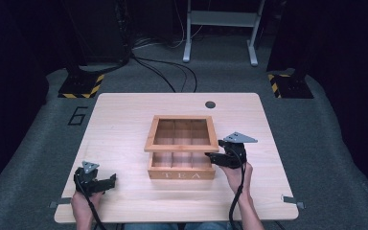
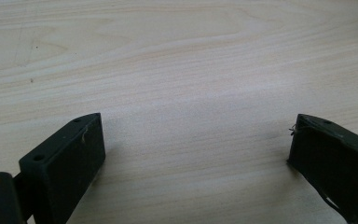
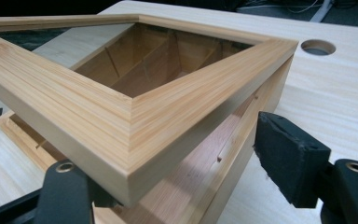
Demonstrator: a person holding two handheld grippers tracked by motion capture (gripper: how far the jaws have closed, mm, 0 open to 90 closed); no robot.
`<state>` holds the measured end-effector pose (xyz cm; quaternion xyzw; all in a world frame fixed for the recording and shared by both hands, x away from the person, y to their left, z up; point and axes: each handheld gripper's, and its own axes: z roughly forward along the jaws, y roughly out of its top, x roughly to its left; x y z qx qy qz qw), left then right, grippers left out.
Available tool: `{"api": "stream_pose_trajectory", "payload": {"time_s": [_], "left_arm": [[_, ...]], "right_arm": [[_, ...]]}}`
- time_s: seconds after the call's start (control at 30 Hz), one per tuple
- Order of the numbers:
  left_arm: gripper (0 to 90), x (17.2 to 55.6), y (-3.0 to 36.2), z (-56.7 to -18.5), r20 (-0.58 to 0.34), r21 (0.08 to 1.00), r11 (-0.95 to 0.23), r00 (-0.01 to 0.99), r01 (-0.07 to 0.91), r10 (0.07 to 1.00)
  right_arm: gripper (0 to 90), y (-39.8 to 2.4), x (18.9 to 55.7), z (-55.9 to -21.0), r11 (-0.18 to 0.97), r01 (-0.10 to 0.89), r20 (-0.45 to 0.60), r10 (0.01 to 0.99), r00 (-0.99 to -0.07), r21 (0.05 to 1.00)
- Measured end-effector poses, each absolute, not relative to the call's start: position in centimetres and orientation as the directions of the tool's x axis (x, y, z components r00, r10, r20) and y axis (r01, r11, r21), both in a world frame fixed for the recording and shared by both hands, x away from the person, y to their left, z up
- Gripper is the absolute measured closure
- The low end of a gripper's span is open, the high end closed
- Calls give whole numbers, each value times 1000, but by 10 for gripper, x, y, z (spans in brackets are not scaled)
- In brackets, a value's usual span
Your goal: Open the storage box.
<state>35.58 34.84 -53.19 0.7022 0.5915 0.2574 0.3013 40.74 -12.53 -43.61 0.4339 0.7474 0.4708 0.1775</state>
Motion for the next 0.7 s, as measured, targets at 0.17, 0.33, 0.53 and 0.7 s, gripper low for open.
{"api": "stream_pose_trajectory", "payload": {"time_s": [0.17,0.33,0.53,0.7], "left_arm": [[33,356,348,-532,5,728,-119,168,676,986],[33,356,348,-532,5,727,-119,168,676,986],[33,356,348,-532,4,727,-119,169,676,986],[33,356,348,-532,4,727,-118,168,677,986]], "right_arm": [[296,-125,404,-444,194,494,143,812,-566,848],[301,-124,401,-451,209,515,148,810,-568,831],[307,-122,398,-462,231,545,146,814,-562,806],[330,-121,397,-468,241,570,155,816,-557,785]]}}
